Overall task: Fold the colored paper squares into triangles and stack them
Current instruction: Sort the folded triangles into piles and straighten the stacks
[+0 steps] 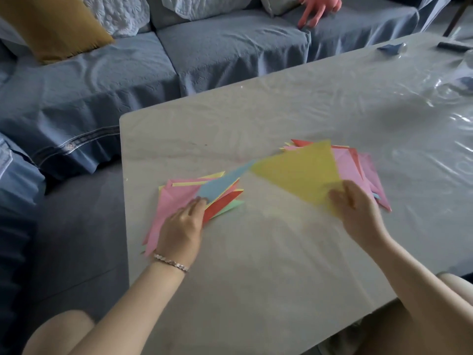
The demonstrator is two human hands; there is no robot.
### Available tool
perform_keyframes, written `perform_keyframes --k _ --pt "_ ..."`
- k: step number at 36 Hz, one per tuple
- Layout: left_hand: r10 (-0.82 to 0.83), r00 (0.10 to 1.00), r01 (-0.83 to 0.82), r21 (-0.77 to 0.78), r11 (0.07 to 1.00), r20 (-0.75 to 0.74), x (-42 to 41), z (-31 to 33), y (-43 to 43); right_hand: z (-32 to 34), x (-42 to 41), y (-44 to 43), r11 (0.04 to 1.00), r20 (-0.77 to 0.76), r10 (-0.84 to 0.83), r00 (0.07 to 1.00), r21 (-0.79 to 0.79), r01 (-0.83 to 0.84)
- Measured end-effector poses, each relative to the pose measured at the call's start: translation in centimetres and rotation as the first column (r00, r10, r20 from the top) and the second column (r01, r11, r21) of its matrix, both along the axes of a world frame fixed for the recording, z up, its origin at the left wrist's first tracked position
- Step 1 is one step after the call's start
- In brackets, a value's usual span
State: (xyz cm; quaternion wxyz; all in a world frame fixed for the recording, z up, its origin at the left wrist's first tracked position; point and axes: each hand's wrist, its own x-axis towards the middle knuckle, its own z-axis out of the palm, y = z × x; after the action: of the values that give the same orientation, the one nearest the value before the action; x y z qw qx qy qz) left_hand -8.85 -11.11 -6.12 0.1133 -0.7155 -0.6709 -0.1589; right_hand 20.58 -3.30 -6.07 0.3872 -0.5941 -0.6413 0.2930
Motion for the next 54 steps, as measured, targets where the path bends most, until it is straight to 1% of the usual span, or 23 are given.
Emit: perform_keyframes --k 2,4,6,8,11,13,14,16,18,20,22,24,25,27,28,30,32,34,37,39,41,47,54 --pt "-0.056 0.997 0.053 0.049 0.997 0.059 1.3 -0.1 -0.1 0.5 0.8 1.5 0.992 -0.055 -0.125 0.991 0.002 0.125" --pt "-0.104 0.993 0.101 0.057 0.993 0.062 2.4 -0.5 -0.2 0.5 1.7 3.2 0.971 -0.042 -0.236 0.971 -0.052 0.234" --pt "-0.171 0.983 0.168 0.045 0.985 0.061 3.6 -1.0 -0.4 0.1 2.6 4.9 0.939 0.02 -0.321 0.947 -0.126 0.321" --pt "-0.202 0.977 0.203 0.003 0.979 0.064 4.5 -1.5 -0.7 -0.4 3.2 5.9 0.925 0.113 -0.333 0.936 -0.153 0.347" --pt "-0.221 0.972 0.226 -0.055 0.973 0.085 5.6 -2.1 -0.9 -0.8 3.6 6.3 0.911 0.258 -0.338 0.905 -0.152 0.384" --pt "-0.251 0.964 0.257 -0.06 0.965 0.087 6.1 -2.5 -0.9 -0.7 3.3 5.6 0.916 0.357 -0.339 0.87 -0.084 0.391" --pt "-0.265 0.961 0.27 -0.061 0.961 0.084 6.3 -2.6 -0.9 -0.6 2.9 5.0 0.928 0.386 -0.328 0.862 -0.039 0.371" --pt "-0.281 0.957 0.286 -0.083 0.955 0.064 6.7 -2.9 -0.6 -0.4 1.9 3.5 0.961 0.388 -0.266 0.883 0.034 0.274" --pt "-0.278 0.96 0.279 -0.121 0.952 0.031 6.8 -3.3 -0.2 -0.7 0.7 1.5 0.991 0.357 -0.134 0.924 0.058 0.121" --pt "-0.257 0.966 0.255 -0.17 0.952 0.01 6.8 -3.7 0.4 -1.5 -0.6 -0.7 0.993 0.369 0.051 0.928 0.084 -0.088" --pt "-0.239 0.971 0.234 -0.206 0.95 0.0 6.8 -4.0 1.0 -2.3 -1.9 -2.6 0.96 0.435 0.222 0.873 0.056 -0.273" --pt "-0.231 0.973 0.224 -0.24 0.944 0.001 6.9 -4.1 1.1 -3.1 -3.2 -3.8 0.919 0.503 0.338 0.796 0.006 -0.394" --pt "-0.225 0.974 0.218 -0.249 0.944 0.001 7.1 -4.2 0.9 -3.5 -3.9 -4.2 0.901 0.524 0.375 0.765 -0.013 -0.433" --pt "-0.203 0.979 0.203 -0.249 0.947 0.025 7.4 -4.6 0.5 -4.4 -4.8 -5.0 0.88 0.574 0.394 0.718 -0.01 -0.475" --pt "-0.193 0.98 0.2 -0.244 0.949 0.055 7.5 -4.7 0.1 -4.9 -5.1 -5.2 0.873 0.608 0.39 0.692 -0.006 -0.487" --pt "-0.198 0.974 0.219 -0.253 0.942 0.106 7.6 -4.9 -0.7 -5.5 -5.7 -5.8 0.869 0.661 0.397 0.637 -0.047 -0.493" --pt "-0.239 0.965 0.259 -0.278 0.925 0.104 7.5 -5.1 -1.5 -5.8 -6.0 -6.3 0.876 0.68 0.396 0.617 -0.078 -0.477" --pt "-0.246 0.965 0.264 -0.318 0.911 0.094 7.2 -5.1 -2.2 -5.9 -6.1 -6.6 0.878 0.688 0.398 0.607 -0.095 -0.469" --pt "-0.196 0.977 0.212 -0.349 0.913 0.082 7.0 -5.4 -2.6 -5.7 -6.2 -6.9 0.889 0.699 0.372 0.611 -0.079 -0.451" --pt "-0.123 0.988 0.151 -0.385 0.911 0.096 7.1 -5.3 -2.7 -5.4 -6.3 -7.0 0.897 0.7 0.36 0.617 -0.077 -0.435" --pt "-0.068 0.994 0.095 -0.383 0.919 0.084 7.3 -5.2 -3.0 -5.3 -6.2 -7.1 0.904 0.701 0.345 0.625 -0.069 -0.421" --pt "-0.009 0.996 0.039 -0.331 0.943 0.093 5.7 -5.8 -4.2 -5.0 -3.2 -7.0 0.934 0.701 0.29 0.652 -0.058 -0.353" --pt "0.093 0.987 -0.031 -0.413 0.91 0.131 3.0 -5.3 -5.7 -4.7 -0.1 -6.7 0.962 0.722 0.205 0.661 -0.025 -0.27"
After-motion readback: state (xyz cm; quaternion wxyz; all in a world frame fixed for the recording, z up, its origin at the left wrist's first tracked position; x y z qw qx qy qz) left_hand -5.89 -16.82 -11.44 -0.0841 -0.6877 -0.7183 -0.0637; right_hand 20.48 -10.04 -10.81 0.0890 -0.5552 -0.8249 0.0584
